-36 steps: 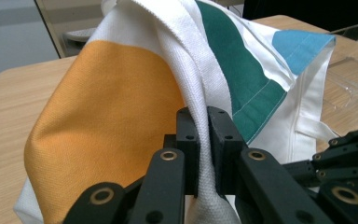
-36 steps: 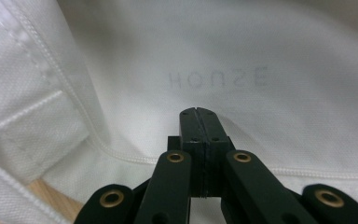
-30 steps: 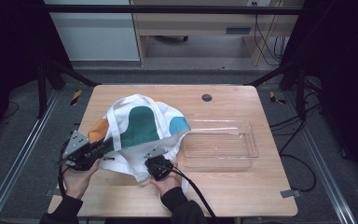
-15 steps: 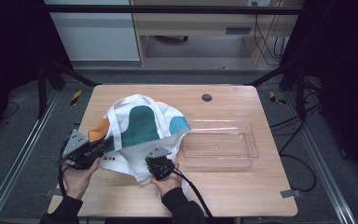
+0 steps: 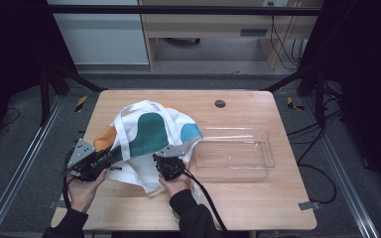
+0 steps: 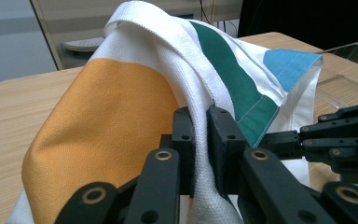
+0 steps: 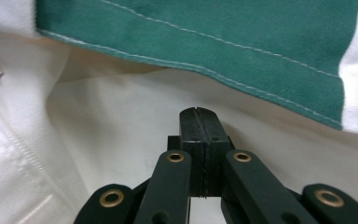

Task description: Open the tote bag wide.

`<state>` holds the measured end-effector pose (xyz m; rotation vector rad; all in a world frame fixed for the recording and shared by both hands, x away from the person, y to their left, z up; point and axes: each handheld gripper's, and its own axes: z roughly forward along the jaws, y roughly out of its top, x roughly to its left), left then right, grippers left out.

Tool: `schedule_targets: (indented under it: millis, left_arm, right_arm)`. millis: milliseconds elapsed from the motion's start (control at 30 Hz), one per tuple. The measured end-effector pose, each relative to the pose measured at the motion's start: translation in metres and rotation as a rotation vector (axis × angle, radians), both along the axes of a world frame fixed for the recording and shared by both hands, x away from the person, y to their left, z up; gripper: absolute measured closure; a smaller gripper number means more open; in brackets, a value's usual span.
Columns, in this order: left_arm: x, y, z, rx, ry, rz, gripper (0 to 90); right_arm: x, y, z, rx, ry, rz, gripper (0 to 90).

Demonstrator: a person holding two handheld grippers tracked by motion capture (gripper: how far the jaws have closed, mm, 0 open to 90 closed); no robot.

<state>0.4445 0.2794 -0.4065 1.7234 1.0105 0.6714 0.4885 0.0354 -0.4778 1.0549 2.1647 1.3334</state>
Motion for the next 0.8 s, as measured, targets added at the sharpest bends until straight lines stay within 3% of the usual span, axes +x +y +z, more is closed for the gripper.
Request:
schedule_targets:
  millis: [233,433,567,633,800]
  left_arm:
    - [-0.004,0.000,0.000,0.014,-0.005,0.007,66.4]
    - [-0.015,0.002,0.008,0.014,-0.014,0.022,53.5]
    - [-0.026,0.006,0.015,0.005,-0.022,0.028,50.8]
    - [-0.032,0.007,0.019,-0.020,-0.027,0.023,50.6]
    - [-0.041,0.002,0.020,-0.018,-0.042,0.021,52.6]
  right_arm:
    - [0.008,-0.008,0.010,0.026,-0.014,-0.010,90.0]
    - [0.003,-0.011,0.025,0.065,-0.058,-0.004,90.0]
    - [0.000,-0.012,0.035,0.079,-0.085,0.002,90.0]
    - [-0.002,-0.012,0.040,0.086,-0.103,0.001,90.0]
    - [-0.003,-0.010,0.052,0.090,-0.126,0.006,90.0]
